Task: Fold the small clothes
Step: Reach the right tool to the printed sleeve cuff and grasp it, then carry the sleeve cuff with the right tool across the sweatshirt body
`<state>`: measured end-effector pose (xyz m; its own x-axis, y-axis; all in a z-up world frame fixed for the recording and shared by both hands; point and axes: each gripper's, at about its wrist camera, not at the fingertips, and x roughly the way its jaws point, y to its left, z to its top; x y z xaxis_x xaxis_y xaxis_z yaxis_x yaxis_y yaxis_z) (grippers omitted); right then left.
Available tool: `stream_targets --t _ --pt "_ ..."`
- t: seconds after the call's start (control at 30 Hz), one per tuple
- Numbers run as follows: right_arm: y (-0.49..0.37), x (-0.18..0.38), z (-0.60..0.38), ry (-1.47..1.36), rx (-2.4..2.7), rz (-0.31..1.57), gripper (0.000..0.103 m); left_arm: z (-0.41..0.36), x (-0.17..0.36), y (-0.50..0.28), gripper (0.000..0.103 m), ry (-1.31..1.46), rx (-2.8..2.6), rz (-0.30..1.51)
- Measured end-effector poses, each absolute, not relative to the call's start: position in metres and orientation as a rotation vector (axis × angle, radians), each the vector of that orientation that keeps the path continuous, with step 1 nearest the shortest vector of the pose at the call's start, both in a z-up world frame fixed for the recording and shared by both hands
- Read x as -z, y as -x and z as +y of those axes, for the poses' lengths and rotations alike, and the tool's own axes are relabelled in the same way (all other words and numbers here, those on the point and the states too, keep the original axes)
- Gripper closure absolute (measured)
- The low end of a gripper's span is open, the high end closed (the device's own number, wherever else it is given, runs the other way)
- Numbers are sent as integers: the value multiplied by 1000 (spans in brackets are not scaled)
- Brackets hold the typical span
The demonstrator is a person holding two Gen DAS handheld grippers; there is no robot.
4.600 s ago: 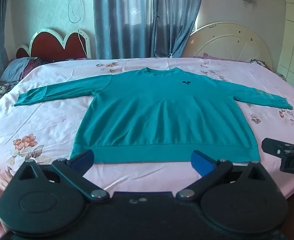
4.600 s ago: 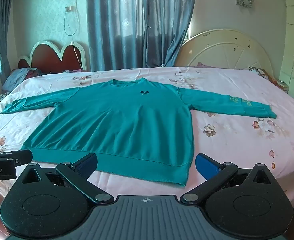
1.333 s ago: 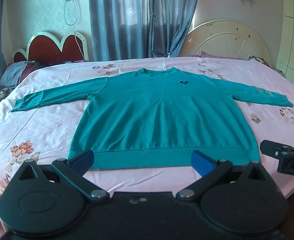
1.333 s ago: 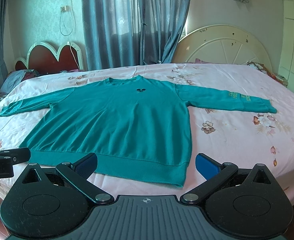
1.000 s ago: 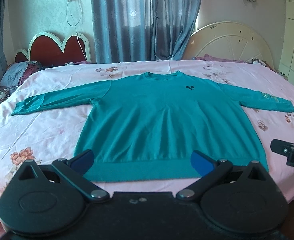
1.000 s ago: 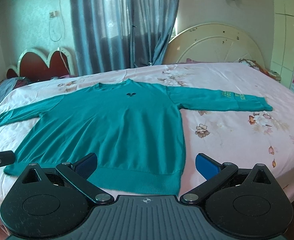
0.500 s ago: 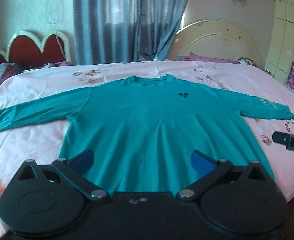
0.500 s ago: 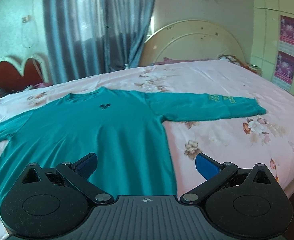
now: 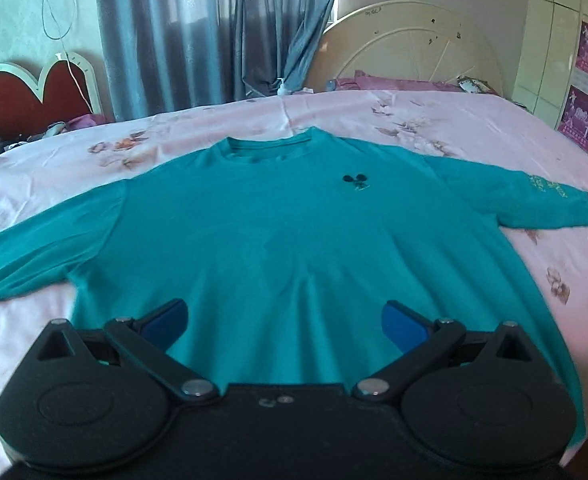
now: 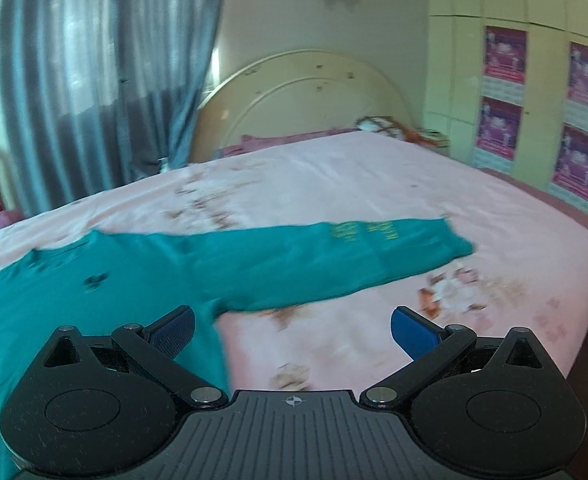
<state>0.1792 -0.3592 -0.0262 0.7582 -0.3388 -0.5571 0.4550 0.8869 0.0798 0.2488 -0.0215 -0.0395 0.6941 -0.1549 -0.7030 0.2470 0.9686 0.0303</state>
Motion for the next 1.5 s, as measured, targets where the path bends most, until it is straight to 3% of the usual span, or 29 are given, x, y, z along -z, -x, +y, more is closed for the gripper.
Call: stream_targets --t 0.5,0.57,0.8,0.87,1.1,1.17,1.5 --pt "-239 80 -560 -450 520 550 1 -122 36 -301 0 -153 134 813" --pt "-245 88 -577 -485 514 568 36 -137 33 -304 0 -157 139 806" --pt "-238 110 -617 -624 534 566 38 -179 40 -314 0 -214 172 841" --pt "-234 114 -630 -685 533 551 49 -186 42 -318 0 -223 176 851" --pt "-206 135 -671 -1018 508 452 68 -195 42 -327 0 -201 175 872" --pt "-199 141 -678 -1094 509 429 83 -194 39 -329 0 -187 180 870" --pt "-184 129 -680 -1151 524 381 84 -162 35 -330 0 -169 147 862"
